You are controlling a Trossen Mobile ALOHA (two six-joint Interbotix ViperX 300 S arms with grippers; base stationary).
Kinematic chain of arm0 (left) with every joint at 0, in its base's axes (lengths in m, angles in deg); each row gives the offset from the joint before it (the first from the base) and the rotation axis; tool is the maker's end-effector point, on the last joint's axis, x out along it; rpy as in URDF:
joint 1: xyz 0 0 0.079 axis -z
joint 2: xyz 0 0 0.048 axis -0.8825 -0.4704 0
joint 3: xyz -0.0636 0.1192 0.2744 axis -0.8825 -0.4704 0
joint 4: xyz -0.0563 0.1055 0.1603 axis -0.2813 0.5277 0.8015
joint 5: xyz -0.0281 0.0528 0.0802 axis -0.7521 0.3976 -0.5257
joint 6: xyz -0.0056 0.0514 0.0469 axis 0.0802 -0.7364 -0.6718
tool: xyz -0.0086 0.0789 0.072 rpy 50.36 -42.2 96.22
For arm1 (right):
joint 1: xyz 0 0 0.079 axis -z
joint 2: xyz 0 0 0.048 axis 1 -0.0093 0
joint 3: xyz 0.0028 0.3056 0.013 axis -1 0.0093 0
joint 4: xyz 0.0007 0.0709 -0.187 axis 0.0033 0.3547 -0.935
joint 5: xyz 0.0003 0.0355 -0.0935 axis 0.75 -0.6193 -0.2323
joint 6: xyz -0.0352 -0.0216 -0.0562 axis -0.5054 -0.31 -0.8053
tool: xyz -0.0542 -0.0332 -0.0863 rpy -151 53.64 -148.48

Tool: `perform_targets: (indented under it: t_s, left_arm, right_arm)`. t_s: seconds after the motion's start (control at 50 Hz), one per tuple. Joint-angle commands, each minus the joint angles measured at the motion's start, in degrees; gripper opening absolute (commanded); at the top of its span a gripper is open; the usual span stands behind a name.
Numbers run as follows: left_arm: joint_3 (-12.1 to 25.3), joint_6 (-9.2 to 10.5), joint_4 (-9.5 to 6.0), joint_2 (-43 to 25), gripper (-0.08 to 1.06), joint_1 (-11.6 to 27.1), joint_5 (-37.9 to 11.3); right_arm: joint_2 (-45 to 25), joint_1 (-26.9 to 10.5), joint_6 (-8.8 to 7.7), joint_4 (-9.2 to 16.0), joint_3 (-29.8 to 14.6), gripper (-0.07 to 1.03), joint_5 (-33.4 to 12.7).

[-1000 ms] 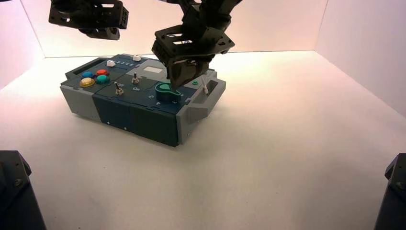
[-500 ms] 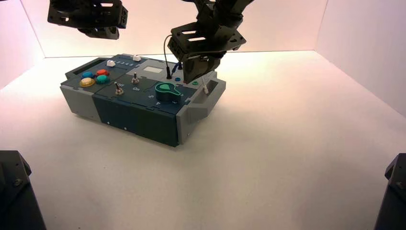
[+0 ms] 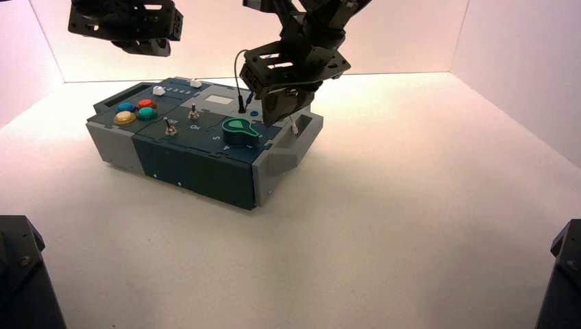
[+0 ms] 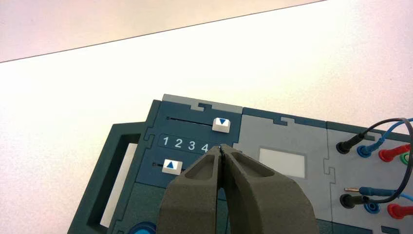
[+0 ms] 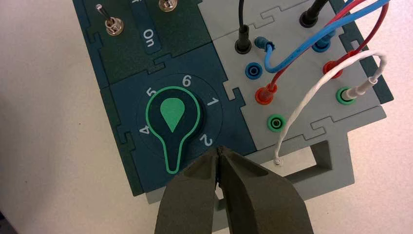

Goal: Turn the knob to position 4.

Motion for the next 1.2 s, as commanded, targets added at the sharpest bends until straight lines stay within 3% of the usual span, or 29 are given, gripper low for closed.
perform_targets:
  t_s: [0.02, 0.88, 1.2]
  left_arm:
    - [0.6, 0.09, 0.0, 1.3, -0.03, 0.2, 0.5]
    - [0.5, 0.09, 0.0, 1.6, -0.03, 0.2, 0.6]
    - [0.5, 0.09, 0.0, 1.6, -0.03, 0.1, 0.6]
  right_arm:
    - [0.8, -0.3, 0.0, 0.2, -1.7, -0.02, -0.5]
    - [-3.3, -2.5, 0.0, 1.2, -6.4, -0.02, -4.7]
    - [-2.4, -2.8, 0.09, 1.6, -6.2, -0.02, -5.1]
